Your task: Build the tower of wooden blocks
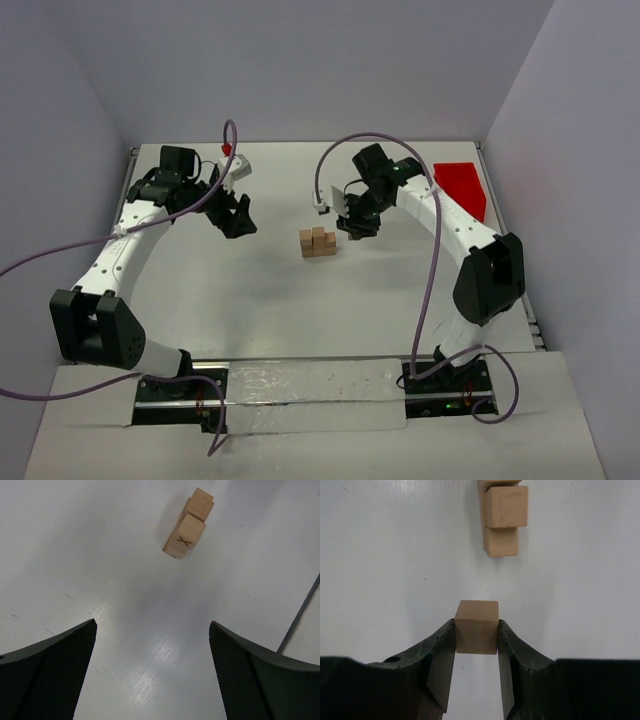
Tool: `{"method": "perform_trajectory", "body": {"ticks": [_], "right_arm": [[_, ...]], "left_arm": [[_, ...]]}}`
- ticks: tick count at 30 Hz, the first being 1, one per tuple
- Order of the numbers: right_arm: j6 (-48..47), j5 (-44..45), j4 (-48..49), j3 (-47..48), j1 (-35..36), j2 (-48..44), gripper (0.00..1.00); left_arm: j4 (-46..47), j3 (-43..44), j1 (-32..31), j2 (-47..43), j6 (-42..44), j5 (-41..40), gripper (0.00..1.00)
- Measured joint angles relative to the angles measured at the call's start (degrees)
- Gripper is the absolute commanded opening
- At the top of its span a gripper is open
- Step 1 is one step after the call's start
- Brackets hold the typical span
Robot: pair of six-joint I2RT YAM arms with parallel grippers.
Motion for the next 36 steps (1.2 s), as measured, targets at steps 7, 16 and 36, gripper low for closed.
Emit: {"method": "perform_trajectory", "body": {"ticks": [7, 16, 36], "right_arm": [[-2.06, -0.37, -4.7, 11.95, 0.04, 9.55, 0.03], [-2.05, 0.82, -6.15, 13.93, 1.32, 13.71, 0.07], [0.21, 2.17, -5.6, 17.94, 4.09, 17.92, 0.15]], "left_arm": [[-2.08, 0.06, 1.18, 1.59, 1.32, 2.06, 0.99], [-3.12, 1.08, 2.05, 1.93, 1.61, 4.23, 0.99], [-3.34, 1.43, 2.54, 2.12, 1.7, 5.38, 0.99]]}}
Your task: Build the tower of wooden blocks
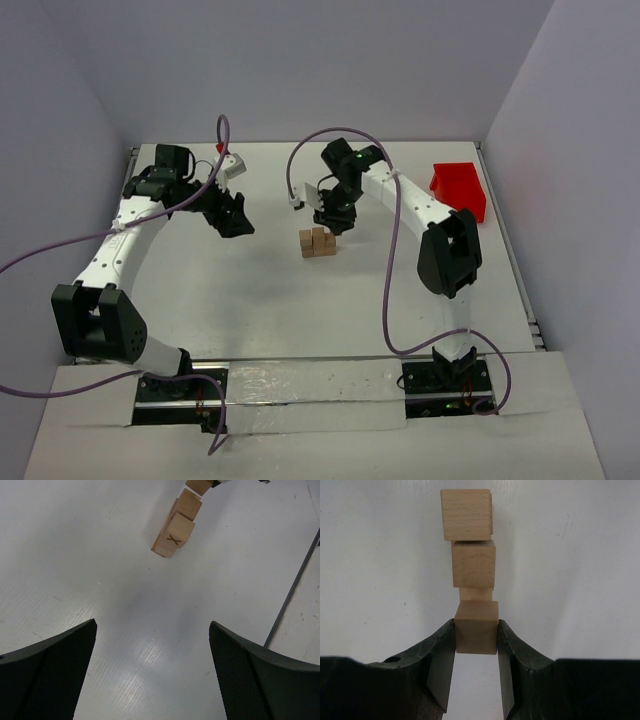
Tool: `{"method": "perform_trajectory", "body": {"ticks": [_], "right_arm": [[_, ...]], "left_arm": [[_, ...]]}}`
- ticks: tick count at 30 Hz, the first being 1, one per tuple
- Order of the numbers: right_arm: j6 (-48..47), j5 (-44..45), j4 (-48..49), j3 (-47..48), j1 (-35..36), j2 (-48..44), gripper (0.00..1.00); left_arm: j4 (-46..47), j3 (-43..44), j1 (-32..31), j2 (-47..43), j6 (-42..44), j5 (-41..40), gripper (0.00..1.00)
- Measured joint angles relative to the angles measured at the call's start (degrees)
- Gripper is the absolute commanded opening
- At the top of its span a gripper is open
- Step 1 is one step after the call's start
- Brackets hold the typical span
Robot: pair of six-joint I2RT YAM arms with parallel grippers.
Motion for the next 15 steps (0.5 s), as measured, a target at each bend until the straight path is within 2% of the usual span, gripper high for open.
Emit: {"method": "perform_trajectory", "body": {"ticks": [15], "right_arm": [[0.87, -0.01, 0.01, 1.07, 1.43, 0.93, 0.19]], "left_arm": [[-0.22, 0.0, 0.56, 0.01, 0.11, 0.07, 0.99]]}}
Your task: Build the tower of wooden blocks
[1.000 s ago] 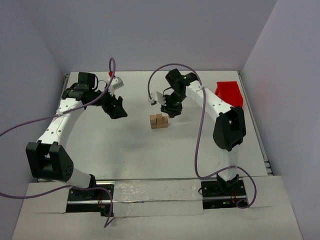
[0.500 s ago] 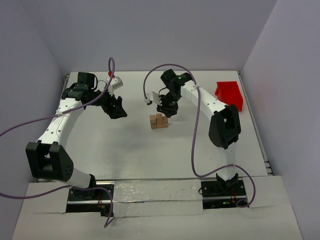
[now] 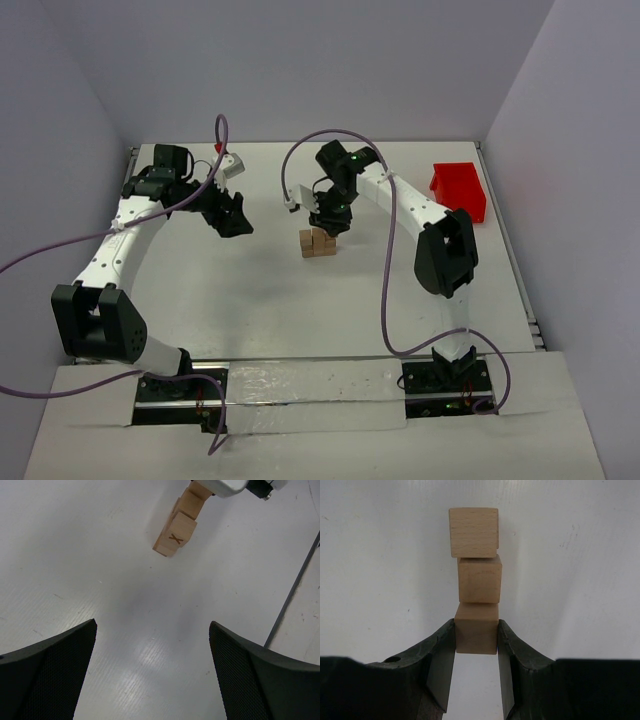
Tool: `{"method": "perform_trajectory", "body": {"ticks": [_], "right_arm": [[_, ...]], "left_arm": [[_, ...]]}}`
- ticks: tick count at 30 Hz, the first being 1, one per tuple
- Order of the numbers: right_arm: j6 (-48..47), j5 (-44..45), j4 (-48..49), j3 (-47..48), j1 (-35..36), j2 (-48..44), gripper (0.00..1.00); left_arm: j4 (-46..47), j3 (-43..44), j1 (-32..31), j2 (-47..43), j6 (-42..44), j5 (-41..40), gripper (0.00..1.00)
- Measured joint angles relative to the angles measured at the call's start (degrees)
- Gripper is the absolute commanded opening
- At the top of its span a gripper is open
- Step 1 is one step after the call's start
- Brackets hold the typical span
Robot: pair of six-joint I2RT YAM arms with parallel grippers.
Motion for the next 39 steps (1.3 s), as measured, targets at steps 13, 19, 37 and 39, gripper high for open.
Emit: {"method": "perform_trajectory", "body": {"ticks": [13, 19, 37, 39], "right_arm": [[0.2, 0.28, 0.04, 0.0, 0.42, 0.43, 0.26], [0.22, 0.34, 0.07, 0.0, 0.44, 1.32, 0.26], [0.2, 0.46, 0.09, 0.0, 0.87, 2.42, 0.32], [0.2, 0.49, 0.09, 0.0, 0.93, 2.47, 0.36]], "left_arm": [[0.0, 0.0, 0.19, -0.01, 0.01, 0.0, 0.99], [-0.02, 0.0, 0.24, -0.01, 0.05, 0.0, 0.99], [-0.49, 0.0, 0.26, -0.01, 1.0, 0.0, 0.99], [-0.5, 0.0, 0.28, -0.01, 1.08, 0.0, 0.99]]}}
